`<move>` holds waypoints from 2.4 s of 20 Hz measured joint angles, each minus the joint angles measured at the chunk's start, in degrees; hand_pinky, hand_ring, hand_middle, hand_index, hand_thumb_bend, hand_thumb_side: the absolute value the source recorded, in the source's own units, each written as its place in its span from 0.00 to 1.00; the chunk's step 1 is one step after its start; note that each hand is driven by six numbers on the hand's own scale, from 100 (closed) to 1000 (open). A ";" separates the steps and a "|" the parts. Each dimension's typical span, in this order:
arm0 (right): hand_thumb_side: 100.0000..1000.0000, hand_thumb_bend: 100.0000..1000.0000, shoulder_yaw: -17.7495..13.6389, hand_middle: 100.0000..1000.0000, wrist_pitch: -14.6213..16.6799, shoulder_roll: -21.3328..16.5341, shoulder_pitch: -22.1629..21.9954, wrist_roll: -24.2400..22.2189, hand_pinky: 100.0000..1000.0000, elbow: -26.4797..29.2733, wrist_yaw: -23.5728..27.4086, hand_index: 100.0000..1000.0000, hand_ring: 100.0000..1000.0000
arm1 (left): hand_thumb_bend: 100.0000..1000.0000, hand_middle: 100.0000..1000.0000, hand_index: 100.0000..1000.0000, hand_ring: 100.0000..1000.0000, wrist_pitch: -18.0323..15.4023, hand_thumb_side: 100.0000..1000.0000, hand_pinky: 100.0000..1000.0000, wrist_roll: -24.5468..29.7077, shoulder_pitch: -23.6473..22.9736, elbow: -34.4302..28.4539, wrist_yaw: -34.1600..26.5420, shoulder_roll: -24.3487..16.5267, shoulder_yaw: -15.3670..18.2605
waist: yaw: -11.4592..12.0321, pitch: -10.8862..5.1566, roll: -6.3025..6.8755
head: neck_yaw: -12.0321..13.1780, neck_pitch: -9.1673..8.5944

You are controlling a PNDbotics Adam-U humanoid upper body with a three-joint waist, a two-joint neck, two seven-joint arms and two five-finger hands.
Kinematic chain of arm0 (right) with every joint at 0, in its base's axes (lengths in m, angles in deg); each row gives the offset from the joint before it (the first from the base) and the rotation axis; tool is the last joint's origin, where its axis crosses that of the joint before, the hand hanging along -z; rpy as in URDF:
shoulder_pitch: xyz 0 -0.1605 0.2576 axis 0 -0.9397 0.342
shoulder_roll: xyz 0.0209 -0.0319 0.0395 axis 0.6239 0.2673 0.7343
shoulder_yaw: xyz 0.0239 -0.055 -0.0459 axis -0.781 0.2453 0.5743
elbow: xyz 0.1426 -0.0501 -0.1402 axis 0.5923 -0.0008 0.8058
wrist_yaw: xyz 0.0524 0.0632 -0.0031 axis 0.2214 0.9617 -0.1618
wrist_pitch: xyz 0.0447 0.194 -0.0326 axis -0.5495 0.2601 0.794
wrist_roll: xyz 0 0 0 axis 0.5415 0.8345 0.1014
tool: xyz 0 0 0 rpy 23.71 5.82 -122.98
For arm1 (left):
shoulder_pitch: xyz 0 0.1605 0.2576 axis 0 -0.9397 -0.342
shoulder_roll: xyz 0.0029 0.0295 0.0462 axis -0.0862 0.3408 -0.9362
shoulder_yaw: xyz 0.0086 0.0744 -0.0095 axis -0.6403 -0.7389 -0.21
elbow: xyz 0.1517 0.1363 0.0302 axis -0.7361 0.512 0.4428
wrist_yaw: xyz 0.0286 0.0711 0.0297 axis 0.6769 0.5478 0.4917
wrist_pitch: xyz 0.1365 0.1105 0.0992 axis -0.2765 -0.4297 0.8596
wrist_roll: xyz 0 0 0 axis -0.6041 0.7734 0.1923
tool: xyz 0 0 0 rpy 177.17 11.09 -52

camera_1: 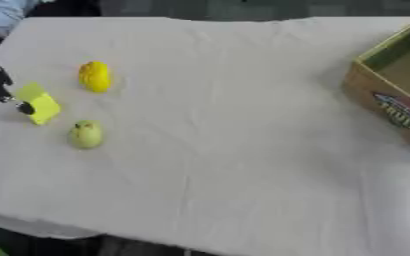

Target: Pick up the objects with one hand, pass them to the other hand, and then place them into the box on the other side of the table.

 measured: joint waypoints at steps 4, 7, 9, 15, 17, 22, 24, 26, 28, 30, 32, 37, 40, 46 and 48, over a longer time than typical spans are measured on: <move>0.48 0.00 0.02 0.89 -0.37 0.33 0.01 -0.13 1.00 0.00 -0.03 1.00 0.93 | 0.86 0.80 0.75 0.80 -0.51 0.22 0.87 0.51 0.32 2.33 1.06 1.50 0.86 | -0.22 0.01 0.00 | 0.04 0.00; 0.49 0.00 0.05 0.89 -0.60 0.53 0.01 -0.22 1.00 0.00 -0.18 1.00 0.93 | 0.86 0.80 0.75 0.80 -0.59 0.23 0.86 0.59 0.71 3.43 2.04 2.34 1.40 | -0.24 0.01 0.00 | 0.26 0.00; 0.49 0.00 0.20 0.89 -0.83 0.77 0.01 -0.32 1.00 0.00 -0.27 1.00 0.93 | 0.85 0.80 0.75 0.80 -0.59 0.23 0.86 0.59 0.91 4.08 2.69 2.87 1.75 | -0.27 0.03 0.01 | 0.29 0.00; 0.49 0.00 0.35 0.89 -1.48 0.92 0.04 -0.55 1.00 0.00 -0.54 1.00 0.93 | 0.85 0.80 0.74 0.79 -0.55 0.24 0.86 0.49 1.35 5.24 3.55 3.77 2.39 | -0.27 0.07 0.02 | 0.31 0.01; 0.49 0.00 0.36 0.89 -1.67 1.14 0.04 -0.52 1.00 0.00 -0.54 1.00 0.93 | 0.82 0.79 0.73 0.79 -0.49 0.21 0.86 0.40 1.47 5.46 3.80 4.02 2.46 | -0.27 0.08 0.04 | 0.33 0.01; 0.49 0.00 0.37 0.88 -2.19 1.34 0.04 -0.46 1.00 0.00 -0.85 1.00 0.93 | 0.75 0.78 0.70 0.79 -0.13 0.14 0.85 -0.31 1.67 5.96 4.03 4.23 2.80 | -0.34 0.11 0.08 | 0.41 0.01; 0.49 0.00 0.37 0.88 -2.35 1.44 0.04 -0.45 1.00 0.00 -0.92 1.00 0.93 | 0.71 0.77 0.68 0.78 -0.08 0.10 0.84 -0.47 1.67 6.11 4.20 4.36 2.80 | -0.35 0.11 0.12 | 0.46 0.01; 0.49 0.00 0.37 0.88 -2.42 1.65 0.04 -0.43 1.00 0.00 -0.94 1.00 0.93 | 0.68 0.76 0.66 0.78 0.01 0.10 0.83 -0.57 1.67 6.12 4.46 4.63 2.83 | -0.36 0.12 0.13 | 0.47 0.01; 0.49 0.00 0.38 0.88 -2.60 1.76 0.04 -0.43 1.00 0.00 -0.95 1.00 0.93 | 0.66 0.75 0.65 0.77 0.23 0.11 0.83 -0.80 1.68 6.14 4.52 4.72 2.98 | -0.37 0.14 0.13 | 0.47 0.01; 0.49 0.00 0.38 0.88 -2.71 1.80 0.02 -0.44 1.00 0.00 -1.00 1.00 0.93 | 0.64 0.74 0.64 0.76 0.56 0.12 0.82 -1.13 1.68 6.20 4.52 4.74 3.11 | -0.37 0.15 0.13 | 0.47 0.01; 0.49 0.00 0.39 0.88 -2.90 1.83 0.00 -0.43 1.00 0.00 -1.06 1.00 0.93 | 0.65 0.74 0.63 0.76 0.81 0.11 0.82 -1.39 1.68 6.37 4.52 4.91 3.11 | -0.37 0.15 0.13 | 0.47 0.01; 0.49 0.00 0.41 0.88 -3.18 1.94 -0.03 -0.40 1.00 0.00 -1.43 1.00 0.93 | 0.62 0.71 0.59 0.74 1.15 0.11 0.81 -1.77 1.70 6.46 4.47 5.14 3.12 | -0.42 0.15 0.17 | 0.48 0.01; 0.50 0.00 0.52 0.88 -3.50 2.26 -0.11 -0.30 1.00 0.00 -1.53 1.00 0.93 | 0.60 0.69 0.57 0.73 1.41 0.08 0.80 -2.08 1.70 6.51 4.42 5.16 3.12 | -0.51 0.17 0.18 | 0.48 0.01; 0.49 0.00 0.68 0.88 -3.71 2.28 -0.24 -0.32 1.00 0.00 -1.80 1.00 0.93 | 0.53 0.64 0.52 0.70 1.54 0.00 0.78 -2.42 1.81 6.76 4.31 5.37 3.27 | -0.62 0.18 0.22 | 0.21 0.01; 0.49 0.00 0.68 0.88 -3.77 2.28 -0.24 -0.27 1.00 0.00 -1.90 1.00 0.93 | 0.51 0.63 0.51 0.69 1.65 0.00 0.78 -2.53 1.79 6.56 4.15 5.37 3.31 | -0.61 0.18 0.21 | 0.00 0.01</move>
